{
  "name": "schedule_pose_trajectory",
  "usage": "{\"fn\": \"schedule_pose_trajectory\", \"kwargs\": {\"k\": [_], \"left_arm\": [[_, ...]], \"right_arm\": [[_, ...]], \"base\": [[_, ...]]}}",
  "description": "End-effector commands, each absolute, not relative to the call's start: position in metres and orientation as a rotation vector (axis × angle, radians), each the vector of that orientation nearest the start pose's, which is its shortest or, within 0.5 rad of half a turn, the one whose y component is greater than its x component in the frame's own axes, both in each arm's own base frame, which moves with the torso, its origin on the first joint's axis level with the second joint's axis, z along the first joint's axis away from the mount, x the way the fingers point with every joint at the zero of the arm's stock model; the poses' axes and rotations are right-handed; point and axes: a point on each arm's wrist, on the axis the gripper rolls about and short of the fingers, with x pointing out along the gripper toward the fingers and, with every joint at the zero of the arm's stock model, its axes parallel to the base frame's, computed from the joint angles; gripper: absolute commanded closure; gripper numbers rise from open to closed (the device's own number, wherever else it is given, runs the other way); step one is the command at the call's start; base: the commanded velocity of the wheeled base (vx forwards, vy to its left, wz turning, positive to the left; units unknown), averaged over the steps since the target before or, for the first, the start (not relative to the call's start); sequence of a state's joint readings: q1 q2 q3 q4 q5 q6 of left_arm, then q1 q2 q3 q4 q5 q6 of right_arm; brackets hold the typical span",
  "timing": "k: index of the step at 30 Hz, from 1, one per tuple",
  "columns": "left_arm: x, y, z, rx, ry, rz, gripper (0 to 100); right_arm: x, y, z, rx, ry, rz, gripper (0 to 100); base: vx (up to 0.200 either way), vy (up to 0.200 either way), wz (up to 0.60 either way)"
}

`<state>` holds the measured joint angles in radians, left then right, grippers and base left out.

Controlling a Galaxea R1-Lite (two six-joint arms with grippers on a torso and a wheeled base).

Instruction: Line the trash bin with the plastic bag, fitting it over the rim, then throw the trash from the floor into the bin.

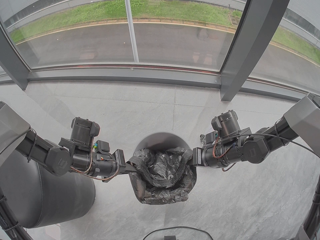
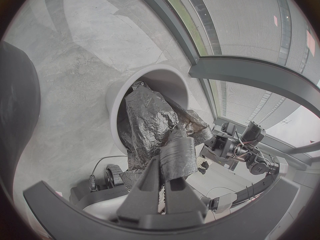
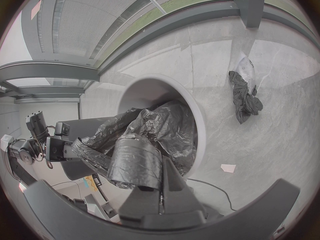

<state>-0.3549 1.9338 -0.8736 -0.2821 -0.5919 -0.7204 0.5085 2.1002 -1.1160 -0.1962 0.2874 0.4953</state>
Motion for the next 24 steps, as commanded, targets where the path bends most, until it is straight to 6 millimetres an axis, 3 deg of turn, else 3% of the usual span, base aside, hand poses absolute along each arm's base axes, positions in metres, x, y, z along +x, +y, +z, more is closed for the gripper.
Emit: {"fn": "schedule_pose_trajectory", "kwargs": {"k": [1, 2, 5, 10, 16, 20, 24], "left_arm": [[0.303, -0.126, 0.096, -0.726, 1.093, -0.572, 100], [0.303, -0.126, 0.096, -0.726, 1.093, -0.572, 100], [0.303, -0.125, 0.096, -0.727, 1.093, -0.570, 100], [0.303, -0.125, 0.096, -0.727, 1.092, -0.571, 100], [0.303, -0.126, 0.096, -0.725, 1.090, -0.573, 100], [0.300, -0.125, 0.096, -0.696, 1.086, -0.589, 100], [0.293, -0.126, 0.097, -0.646, 1.075, -0.622, 100]], "right_arm": [[0.325, 0.192, 0.079, 0.335, 0.977, 0.508, 100], [0.324, 0.193, 0.078, 0.326, 0.978, 0.498, 0], [0.321, 0.193, 0.075, 0.317, 0.981, 0.484, 0], [0.303, 0.183, 0.092, 0.325, 0.950, 0.495, 0], [0.274, 0.166, 0.138, 0.328, 0.824, 0.542, 0], [0.259, 0.159, 0.166, 0.240, 0.708, 0.572, 0], [0.237, 0.168, 0.177, 0.159, 0.689, 0.570, 0]], "base": [[0.000, 0.000, 0.00], [0.000, 0.000, 0.00], [0.000, 0.000, 0.00], [0.000, 0.000, 0.00], [0.000, 0.000, 0.00], [0.000, 0.000, 0.00], [0.000, 0.000, 0.00]]}}
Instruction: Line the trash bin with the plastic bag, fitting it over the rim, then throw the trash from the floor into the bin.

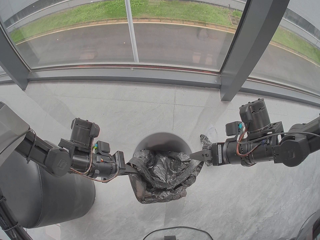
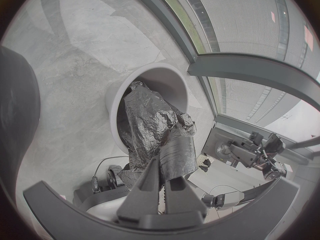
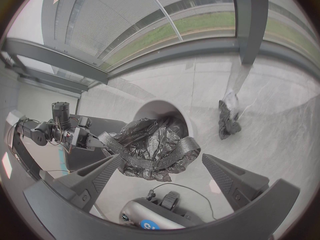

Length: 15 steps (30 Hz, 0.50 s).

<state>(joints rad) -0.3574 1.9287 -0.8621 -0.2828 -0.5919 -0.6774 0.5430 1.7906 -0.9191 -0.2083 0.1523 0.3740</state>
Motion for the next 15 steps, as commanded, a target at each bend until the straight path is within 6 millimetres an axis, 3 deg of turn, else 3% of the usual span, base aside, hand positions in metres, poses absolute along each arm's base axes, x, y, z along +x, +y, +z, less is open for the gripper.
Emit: {"fn": "schedule_pose_trajectory", "kwargs": {"k": [1, 8, 11, 12, 15], "left_arm": [[0.293, -0.126, 0.097, -0.646, 1.076, -0.624, 100], [0.293, -0.127, 0.096, -0.644, 1.076, -0.622, 100], [0.293, -0.126, 0.096, -0.645, 1.075, -0.621, 100], [0.294, -0.125, 0.098, -0.646, 1.070, -0.620, 100], [0.293, -0.125, 0.100, -0.650, 1.064, -0.622, 100]], "right_arm": [[0.236, 0.171, 0.174, 0.139, 0.697, 0.568, 0], [0.249, 0.192, 0.131, -0.090, 0.762, 0.579, 0], [0.250, 0.195, 0.127, -0.111, 0.763, 0.582, 0], [0.263, 0.214, 0.115, -0.197, 0.740, 0.563, 0], [0.263, 0.231, 0.109, -0.247, 0.722, 0.558, 0]], "base": [[0.000, 0.000, 0.00], [0.000, 0.000, 0.00], [0.000, 0.000, 0.00], [0.000, 0.000, 0.00], [0.000, 0.000, 0.00]]}}
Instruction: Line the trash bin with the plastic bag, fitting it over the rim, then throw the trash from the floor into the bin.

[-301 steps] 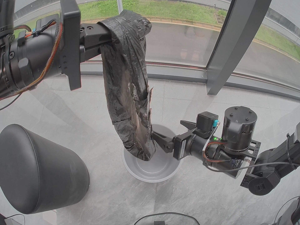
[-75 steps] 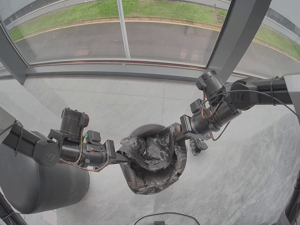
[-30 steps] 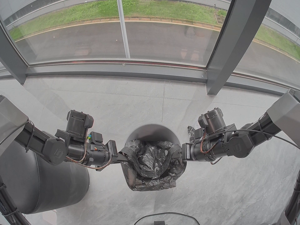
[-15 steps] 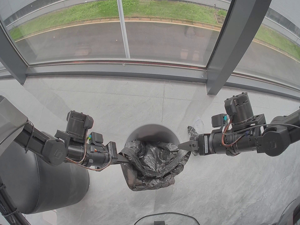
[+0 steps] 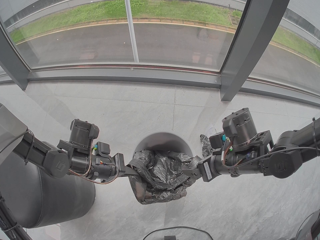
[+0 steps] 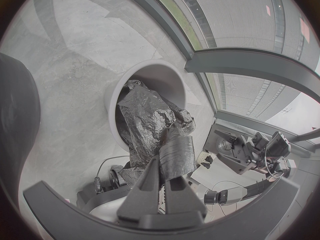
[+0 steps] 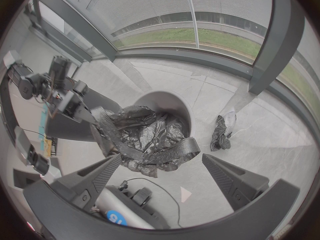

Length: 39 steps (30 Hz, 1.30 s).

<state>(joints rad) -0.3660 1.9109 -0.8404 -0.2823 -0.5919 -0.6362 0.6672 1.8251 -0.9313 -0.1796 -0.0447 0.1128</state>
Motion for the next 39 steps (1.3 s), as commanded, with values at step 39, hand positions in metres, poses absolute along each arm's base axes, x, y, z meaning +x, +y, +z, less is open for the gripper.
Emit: {"fn": "schedule_pose_trajectory", "kwargs": {"k": [39], "left_arm": [[0.294, -0.125, 0.101, -0.651, 1.059, -0.622, 100]], "right_arm": [[0.259, 0.311, 0.046, -0.468, 0.716, 0.561, 0]], "base": [[0.000, 0.000, 0.00]]}}
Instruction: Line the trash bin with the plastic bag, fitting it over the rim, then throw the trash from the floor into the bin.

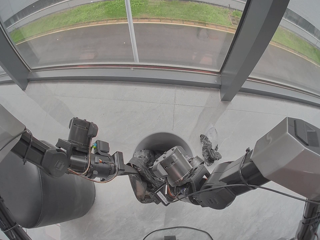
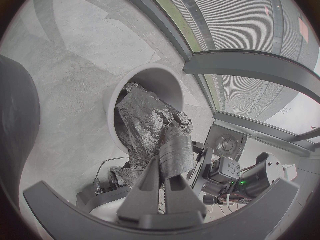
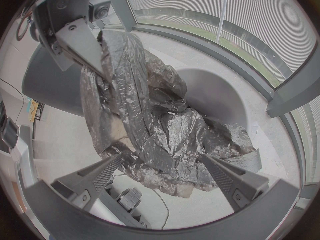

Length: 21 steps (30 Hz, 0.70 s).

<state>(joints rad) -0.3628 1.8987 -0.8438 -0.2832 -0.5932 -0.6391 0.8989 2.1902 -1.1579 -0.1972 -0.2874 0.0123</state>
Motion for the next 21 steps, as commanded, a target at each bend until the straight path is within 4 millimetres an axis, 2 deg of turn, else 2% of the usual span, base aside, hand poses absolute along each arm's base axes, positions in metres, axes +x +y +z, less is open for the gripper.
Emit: {"fn": "schedule_pose_trajectory", "kwargs": {"k": [1, 2, 8, 15, 19, 21], "left_arm": [[0.294, -0.125, 0.101, -0.651, 1.059, -0.622, 100], [0.294, -0.125, 0.101, -0.651, 1.060, -0.624, 100], [0.294, -0.125, 0.101, -0.651, 1.059, -0.622, 100], [0.294, -0.125, 0.102, -0.651, 1.055, -0.624, 100], [0.293, -0.124, 0.102, -0.651, 1.054, -0.623, 100], [0.293, -0.124, 0.102, -0.637, 1.048, -0.618, 100]], "right_arm": [[0.261, 0.311, 0.046, -0.463, 0.707, 0.558, 0], [0.265, 0.312, 0.047, -0.454, 0.694, 0.556, 100], [0.274, 0.307, 0.050, -0.438, 0.679, 0.540, 100], [0.277, 0.305, 0.051, -0.428, 0.678, 0.530, 100], [0.286, 0.300, 0.060, -0.410, 0.658, 0.502, 100], [0.292, 0.293, 0.074, -0.384, 0.628, 0.483, 100]], "base": [[0.000, 0.000, 0.00], [0.000, 0.000, 0.00], [0.000, 0.000, 0.00], [0.000, 0.000, 0.00], [0.000, 0.000, 0.00], [0.000, 0.000, 0.00]]}}
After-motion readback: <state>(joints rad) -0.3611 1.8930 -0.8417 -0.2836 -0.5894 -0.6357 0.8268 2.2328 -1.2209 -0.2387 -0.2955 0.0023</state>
